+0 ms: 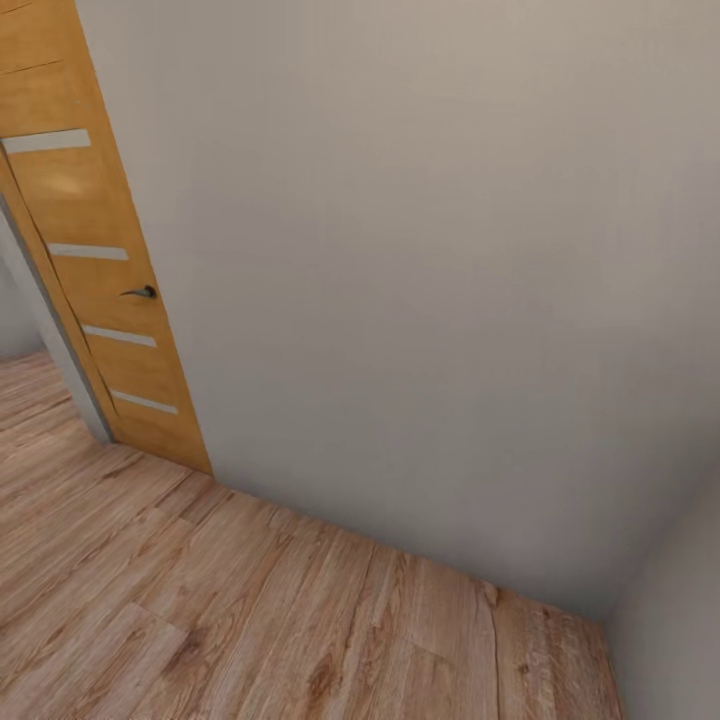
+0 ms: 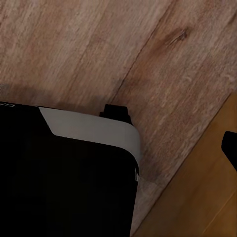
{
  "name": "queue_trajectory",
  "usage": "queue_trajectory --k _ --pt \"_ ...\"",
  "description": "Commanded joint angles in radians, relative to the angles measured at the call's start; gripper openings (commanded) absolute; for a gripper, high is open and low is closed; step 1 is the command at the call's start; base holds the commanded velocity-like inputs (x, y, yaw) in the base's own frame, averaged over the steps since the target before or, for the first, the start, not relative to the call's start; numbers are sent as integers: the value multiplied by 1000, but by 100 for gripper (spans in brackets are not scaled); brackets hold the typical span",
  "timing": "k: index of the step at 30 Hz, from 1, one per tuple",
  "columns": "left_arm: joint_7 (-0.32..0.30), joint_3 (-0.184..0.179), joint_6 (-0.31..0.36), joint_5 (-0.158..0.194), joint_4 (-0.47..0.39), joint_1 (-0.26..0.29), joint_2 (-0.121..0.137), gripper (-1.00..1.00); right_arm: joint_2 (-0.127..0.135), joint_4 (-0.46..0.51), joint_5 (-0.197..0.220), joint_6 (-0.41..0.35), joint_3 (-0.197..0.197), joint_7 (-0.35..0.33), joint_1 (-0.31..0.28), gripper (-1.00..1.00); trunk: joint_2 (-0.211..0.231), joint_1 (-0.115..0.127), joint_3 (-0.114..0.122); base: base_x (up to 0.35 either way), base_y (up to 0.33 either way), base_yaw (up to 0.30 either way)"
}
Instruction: Move the two storage containers from the living room to the garage. In the garage, place one container on the floor and stack the other container on top of it (either order is fine).
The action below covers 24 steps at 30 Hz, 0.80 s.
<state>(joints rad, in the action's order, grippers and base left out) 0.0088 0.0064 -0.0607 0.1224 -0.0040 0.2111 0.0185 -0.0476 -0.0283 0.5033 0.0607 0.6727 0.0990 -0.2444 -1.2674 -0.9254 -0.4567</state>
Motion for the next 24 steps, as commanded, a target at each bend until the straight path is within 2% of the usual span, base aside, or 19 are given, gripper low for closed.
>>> queue_trajectory --k 1,5,14,21,24 --pt "0 0 -3 8 1 1 0 100 -2 -3 9 5 8 1 -1 100 -1 0 -1 13 0 0" --pt "0 0 -2 8 1 1 -1 100 -3 -3 9 5 8 1 -1 100 -1 0 -1 155 0 0" --pt "0 0 -3 8 1 1 -1 100 0 -4 9 5 8 1 -1 100 -1 0 -1 290 0 0" --pt "0 0 -3 8 1 1 0 100 -1 -3 9 5 8 1 -1 100 -1 0 -1 47 0 0" --pt "0 0 -3 8 1 1 -1 100 0 -3 9 5 8 1 -1 100 -1 0 -1 209 0 0"
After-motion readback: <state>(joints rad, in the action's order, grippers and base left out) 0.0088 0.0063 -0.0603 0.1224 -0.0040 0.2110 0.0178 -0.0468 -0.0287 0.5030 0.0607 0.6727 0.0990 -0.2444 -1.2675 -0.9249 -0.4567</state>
